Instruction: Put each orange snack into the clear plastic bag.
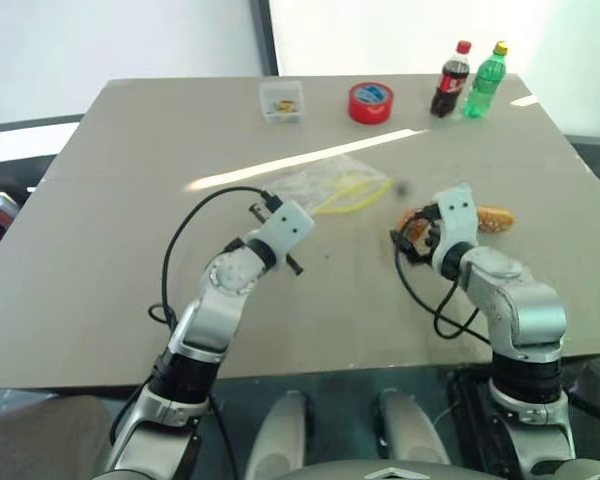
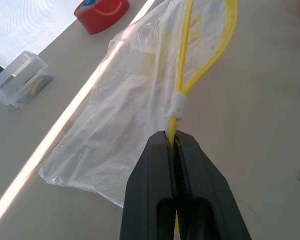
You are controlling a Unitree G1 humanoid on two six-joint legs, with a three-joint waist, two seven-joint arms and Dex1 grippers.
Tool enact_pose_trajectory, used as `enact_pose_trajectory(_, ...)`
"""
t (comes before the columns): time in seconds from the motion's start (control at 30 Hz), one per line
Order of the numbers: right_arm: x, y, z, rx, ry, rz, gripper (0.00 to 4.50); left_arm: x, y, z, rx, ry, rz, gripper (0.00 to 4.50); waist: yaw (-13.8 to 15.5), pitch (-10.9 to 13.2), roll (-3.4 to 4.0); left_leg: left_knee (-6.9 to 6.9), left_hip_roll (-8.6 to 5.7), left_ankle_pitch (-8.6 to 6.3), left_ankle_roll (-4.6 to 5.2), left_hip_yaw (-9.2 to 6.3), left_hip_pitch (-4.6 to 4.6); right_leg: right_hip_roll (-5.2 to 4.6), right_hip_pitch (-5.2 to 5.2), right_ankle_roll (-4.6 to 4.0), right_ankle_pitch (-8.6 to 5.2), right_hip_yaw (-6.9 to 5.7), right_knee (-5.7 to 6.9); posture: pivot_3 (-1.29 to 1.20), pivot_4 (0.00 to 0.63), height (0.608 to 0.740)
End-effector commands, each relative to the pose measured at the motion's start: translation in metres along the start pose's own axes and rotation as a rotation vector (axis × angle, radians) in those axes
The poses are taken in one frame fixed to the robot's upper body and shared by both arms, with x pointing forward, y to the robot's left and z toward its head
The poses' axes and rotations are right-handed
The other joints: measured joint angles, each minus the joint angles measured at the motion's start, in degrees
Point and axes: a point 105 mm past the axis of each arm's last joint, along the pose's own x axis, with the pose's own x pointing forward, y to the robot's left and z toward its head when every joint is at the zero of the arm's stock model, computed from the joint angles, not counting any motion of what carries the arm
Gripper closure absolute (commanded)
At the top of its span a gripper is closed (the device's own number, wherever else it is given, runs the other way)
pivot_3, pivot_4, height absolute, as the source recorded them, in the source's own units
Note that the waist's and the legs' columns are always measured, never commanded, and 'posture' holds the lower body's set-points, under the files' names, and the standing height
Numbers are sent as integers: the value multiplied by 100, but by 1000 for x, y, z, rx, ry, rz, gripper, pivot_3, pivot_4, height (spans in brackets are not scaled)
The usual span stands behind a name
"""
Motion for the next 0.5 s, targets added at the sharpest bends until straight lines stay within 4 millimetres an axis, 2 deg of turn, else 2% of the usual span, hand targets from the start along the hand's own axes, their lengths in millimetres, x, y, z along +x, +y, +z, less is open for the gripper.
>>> enact_pose_trajectory(0.03, -6, -1, 7, 33, -15, -40, 51, 0, 4, 9, 19, -31, 18, 4500, -2, 0, 0, 0, 0, 0, 0, 1, 0, 0, 0, 0, 0, 0, 0, 0, 150, 740)
enact_pose_trajectory(0.4, 29, 7, 8, 140, -46, -55, 51, 1, 4, 11, 24, -36, 18, 4500, -21, 0, 0, -4, 1, 0, 0, 6, 1, 2, -2, 1, 0, 1, -3, 0, 150, 740)
enact_pose_trajectory(0.5, 36, -8, 3, 129, -47, -120, 51, 0, 4, 10, 24, -32, 22, 4500, -18, 0, 0, -5, 1, 0, 0, 5, 1, 2, -1, 1, 0, 1, -4, 0, 150, 740)
